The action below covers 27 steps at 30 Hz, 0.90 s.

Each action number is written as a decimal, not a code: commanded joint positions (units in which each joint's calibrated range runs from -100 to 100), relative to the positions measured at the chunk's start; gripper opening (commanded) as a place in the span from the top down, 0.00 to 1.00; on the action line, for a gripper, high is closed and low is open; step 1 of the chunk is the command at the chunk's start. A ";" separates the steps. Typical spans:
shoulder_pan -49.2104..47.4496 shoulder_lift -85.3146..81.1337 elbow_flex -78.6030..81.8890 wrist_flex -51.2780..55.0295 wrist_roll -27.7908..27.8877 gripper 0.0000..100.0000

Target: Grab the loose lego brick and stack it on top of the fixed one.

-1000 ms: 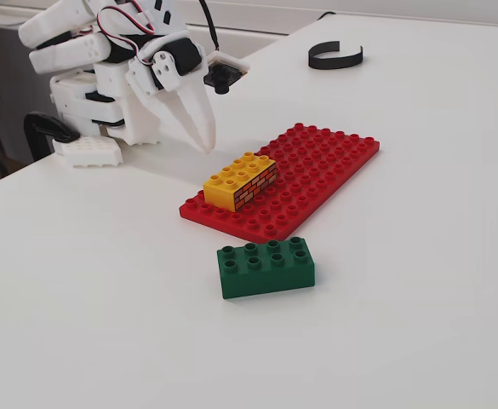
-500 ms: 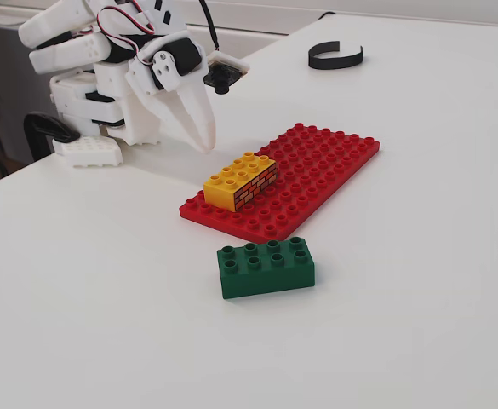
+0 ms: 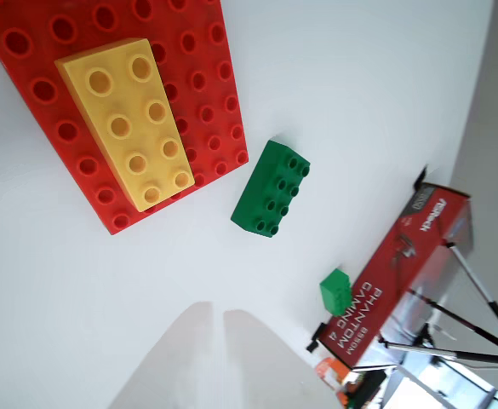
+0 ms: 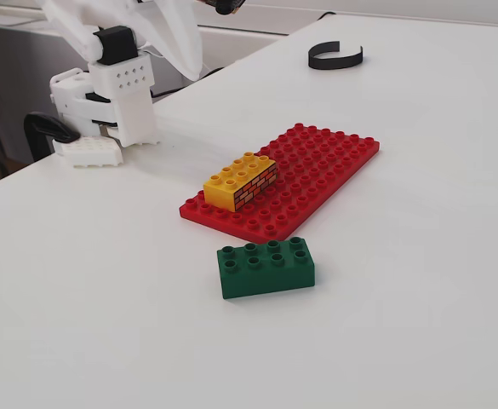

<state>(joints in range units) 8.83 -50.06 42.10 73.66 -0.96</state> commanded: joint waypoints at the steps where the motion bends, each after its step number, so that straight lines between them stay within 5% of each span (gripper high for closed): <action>1: 1.63 24.83 -19.65 1.97 -3.38 0.99; 12: 2.23 62.60 -61.65 13.85 -12.37 0.99; 21: 4.90 76.14 -72.87 13.76 -14.20 0.98; 27: 8.31 80.21 -73.32 12.90 -14.67 0.80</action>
<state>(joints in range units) 16.17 30.19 -28.59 87.13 -15.67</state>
